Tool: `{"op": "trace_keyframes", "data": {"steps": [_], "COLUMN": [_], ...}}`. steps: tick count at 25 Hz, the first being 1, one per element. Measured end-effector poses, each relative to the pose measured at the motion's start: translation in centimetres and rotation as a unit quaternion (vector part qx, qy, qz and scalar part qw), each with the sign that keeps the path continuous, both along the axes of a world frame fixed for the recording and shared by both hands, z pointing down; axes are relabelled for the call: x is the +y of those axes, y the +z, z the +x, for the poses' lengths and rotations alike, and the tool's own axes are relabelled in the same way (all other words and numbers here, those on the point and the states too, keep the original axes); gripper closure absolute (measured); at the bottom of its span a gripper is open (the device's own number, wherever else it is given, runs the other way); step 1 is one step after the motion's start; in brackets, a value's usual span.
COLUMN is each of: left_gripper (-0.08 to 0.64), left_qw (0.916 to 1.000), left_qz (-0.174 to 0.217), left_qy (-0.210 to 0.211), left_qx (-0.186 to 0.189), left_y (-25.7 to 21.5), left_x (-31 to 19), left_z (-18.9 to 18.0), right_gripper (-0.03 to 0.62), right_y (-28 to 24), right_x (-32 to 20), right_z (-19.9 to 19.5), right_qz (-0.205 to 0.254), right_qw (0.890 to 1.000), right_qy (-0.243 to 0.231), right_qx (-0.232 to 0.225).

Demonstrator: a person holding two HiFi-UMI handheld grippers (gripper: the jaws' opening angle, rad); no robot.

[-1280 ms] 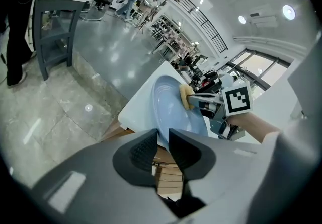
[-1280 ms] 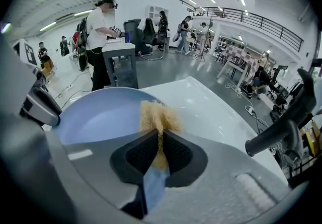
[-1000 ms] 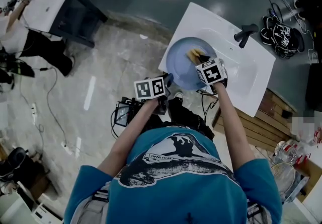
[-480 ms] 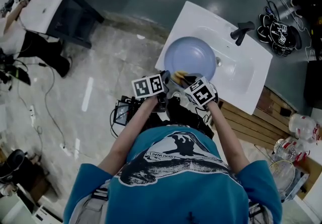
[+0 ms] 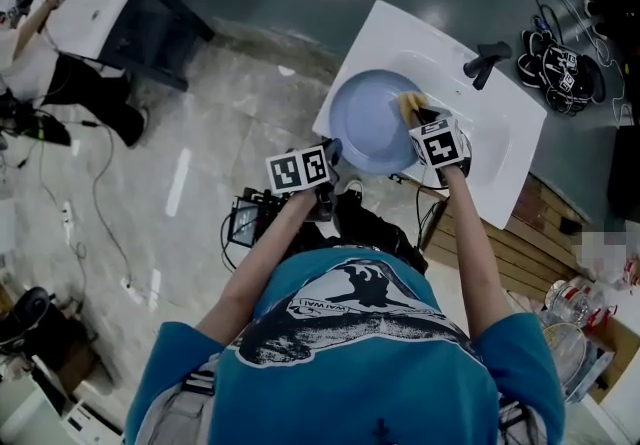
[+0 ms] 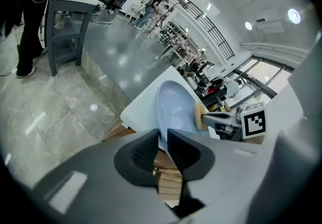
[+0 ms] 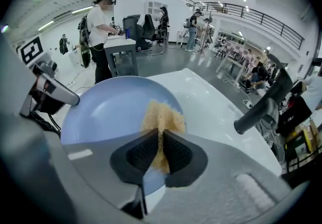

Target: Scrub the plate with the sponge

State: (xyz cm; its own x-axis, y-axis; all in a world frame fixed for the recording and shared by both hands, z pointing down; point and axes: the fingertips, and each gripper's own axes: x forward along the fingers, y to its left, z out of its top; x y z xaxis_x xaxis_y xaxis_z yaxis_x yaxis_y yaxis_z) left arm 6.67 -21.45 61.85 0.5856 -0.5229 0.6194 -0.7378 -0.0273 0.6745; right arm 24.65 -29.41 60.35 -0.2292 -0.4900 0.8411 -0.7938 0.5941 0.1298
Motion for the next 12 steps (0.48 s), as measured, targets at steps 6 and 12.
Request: {"op": "trace_keyframes", "data": {"steps": [6, 12], "left_gripper": [0.493, 0.497], "left_qw": [0.9999, 0.9997], "left_qz": [0.002, 0.001], "left_qy": [-0.010, -0.023], "left_qx": [-0.006, 0.003], "left_y": [-0.1, -0.3], "left_x": [0.1, 0.3], "left_z": [-0.2, -0.5], "right_gripper": [0.560, 0.558], "right_y": [1.4, 1.4], "right_x": [1.4, 5.3], "right_z": [-1.2, -1.8], "right_qz": [-0.012, -0.036], "right_qw": [1.000, 0.999], "right_qy": [-0.017, 0.031], "right_qx": [0.022, -0.024]}}
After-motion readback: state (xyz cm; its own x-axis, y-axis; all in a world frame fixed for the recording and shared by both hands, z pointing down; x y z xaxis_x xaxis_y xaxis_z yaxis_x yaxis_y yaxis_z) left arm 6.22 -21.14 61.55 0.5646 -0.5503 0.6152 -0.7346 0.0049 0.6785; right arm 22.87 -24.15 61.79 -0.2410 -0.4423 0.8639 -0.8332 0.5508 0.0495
